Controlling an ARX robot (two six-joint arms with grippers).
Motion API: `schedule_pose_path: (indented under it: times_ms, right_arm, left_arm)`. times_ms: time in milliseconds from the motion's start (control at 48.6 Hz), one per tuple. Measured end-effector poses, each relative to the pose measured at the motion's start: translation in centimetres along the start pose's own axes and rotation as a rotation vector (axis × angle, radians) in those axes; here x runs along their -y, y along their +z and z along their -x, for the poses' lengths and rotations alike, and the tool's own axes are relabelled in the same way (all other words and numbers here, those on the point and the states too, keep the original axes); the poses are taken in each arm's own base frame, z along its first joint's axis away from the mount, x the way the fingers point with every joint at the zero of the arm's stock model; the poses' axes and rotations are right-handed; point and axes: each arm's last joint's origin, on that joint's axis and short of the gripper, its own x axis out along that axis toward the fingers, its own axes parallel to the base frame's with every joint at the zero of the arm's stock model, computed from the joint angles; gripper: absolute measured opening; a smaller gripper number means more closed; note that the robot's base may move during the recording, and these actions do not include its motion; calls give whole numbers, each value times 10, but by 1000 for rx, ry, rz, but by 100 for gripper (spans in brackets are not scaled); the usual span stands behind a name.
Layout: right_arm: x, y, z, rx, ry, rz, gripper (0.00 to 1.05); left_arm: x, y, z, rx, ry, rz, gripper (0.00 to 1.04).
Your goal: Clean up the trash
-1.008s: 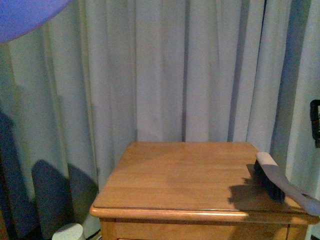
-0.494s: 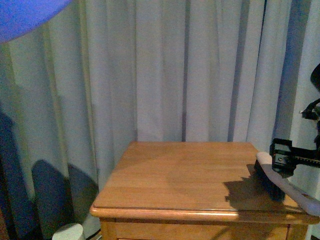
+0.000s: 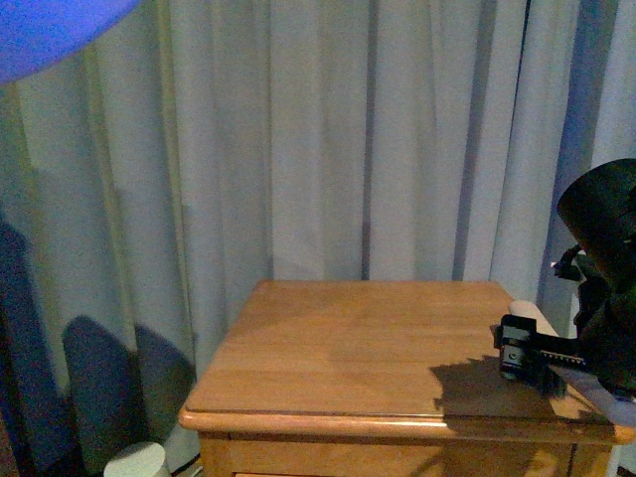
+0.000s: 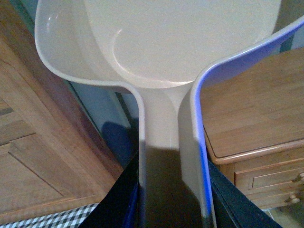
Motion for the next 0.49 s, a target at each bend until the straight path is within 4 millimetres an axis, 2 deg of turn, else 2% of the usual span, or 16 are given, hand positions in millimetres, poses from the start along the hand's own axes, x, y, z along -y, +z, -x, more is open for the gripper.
schedule_pose_path:
  times_ms: [103, 226, 494]
  right_arm:
    - [1, 0, 0, 1, -4, -1, 90]
    - [3, 1, -1, 1, -2, -5, 67]
    - [8, -1, -3, -17, 5, -12, 29]
  left_arm:
    - [0, 0, 0, 0, 0, 0, 28]
    - [0, 0, 0, 0, 0, 0, 28]
    - [0, 0, 0, 0, -1, 0, 28]
